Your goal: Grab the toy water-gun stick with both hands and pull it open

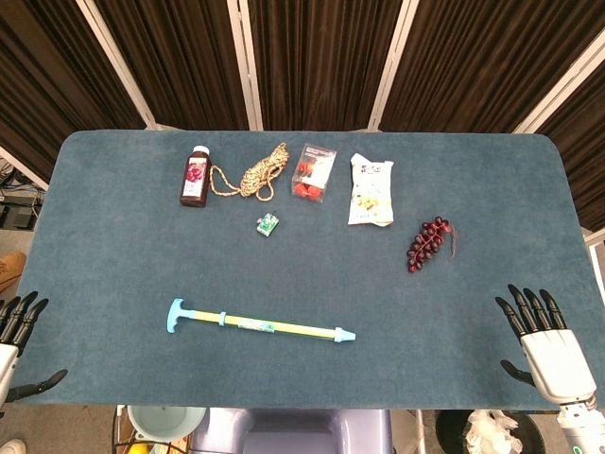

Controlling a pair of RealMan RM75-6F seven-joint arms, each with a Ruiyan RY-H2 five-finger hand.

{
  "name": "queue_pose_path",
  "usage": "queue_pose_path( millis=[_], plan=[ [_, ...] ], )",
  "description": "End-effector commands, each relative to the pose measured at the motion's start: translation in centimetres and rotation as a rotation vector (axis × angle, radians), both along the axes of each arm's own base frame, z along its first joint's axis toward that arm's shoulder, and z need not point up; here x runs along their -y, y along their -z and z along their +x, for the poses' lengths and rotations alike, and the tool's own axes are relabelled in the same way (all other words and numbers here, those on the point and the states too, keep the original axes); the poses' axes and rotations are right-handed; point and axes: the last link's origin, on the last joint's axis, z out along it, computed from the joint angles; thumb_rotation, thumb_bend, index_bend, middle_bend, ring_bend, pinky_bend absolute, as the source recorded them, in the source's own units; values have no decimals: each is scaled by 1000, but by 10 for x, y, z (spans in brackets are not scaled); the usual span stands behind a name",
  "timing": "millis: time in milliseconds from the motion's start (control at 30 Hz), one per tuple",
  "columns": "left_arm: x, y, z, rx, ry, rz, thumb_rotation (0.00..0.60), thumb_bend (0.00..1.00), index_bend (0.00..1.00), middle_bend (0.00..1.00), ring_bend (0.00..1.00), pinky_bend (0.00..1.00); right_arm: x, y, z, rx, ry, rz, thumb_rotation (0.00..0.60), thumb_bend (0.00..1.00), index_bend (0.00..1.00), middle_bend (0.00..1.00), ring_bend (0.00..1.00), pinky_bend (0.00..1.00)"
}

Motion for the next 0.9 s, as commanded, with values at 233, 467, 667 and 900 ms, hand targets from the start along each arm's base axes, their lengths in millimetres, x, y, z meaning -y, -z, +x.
queue_pose_path(
  millis=[233, 467, 667, 900],
  plan=[
    [2, 0, 1, -8, 3, -5, 600, 28, 0, 0, 0, 15, -1, -1, 1, 7, -1, 3, 600, 136, 116, 0, 0, 0],
    [1, 1, 1, -7, 3, -9, 600, 30, 0, 0, 0, 20, 0, -1, 1, 13, 0, 0, 600, 136, 116, 0, 0, 0],
    [2, 1, 1, -6, 3, -5, 600, 30, 0, 0, 0, 20, -1, -1, 1, 17, -1, 6, 600, 138, 117, 0, 0, 0],
    [-3, 1, 2, 5, -3, -9, 600, 95, 77, 0, 0, 32, -1, -1, 1, 14, 2, 4, 600, 137, 118, 0, 0, 0]
  ],
)
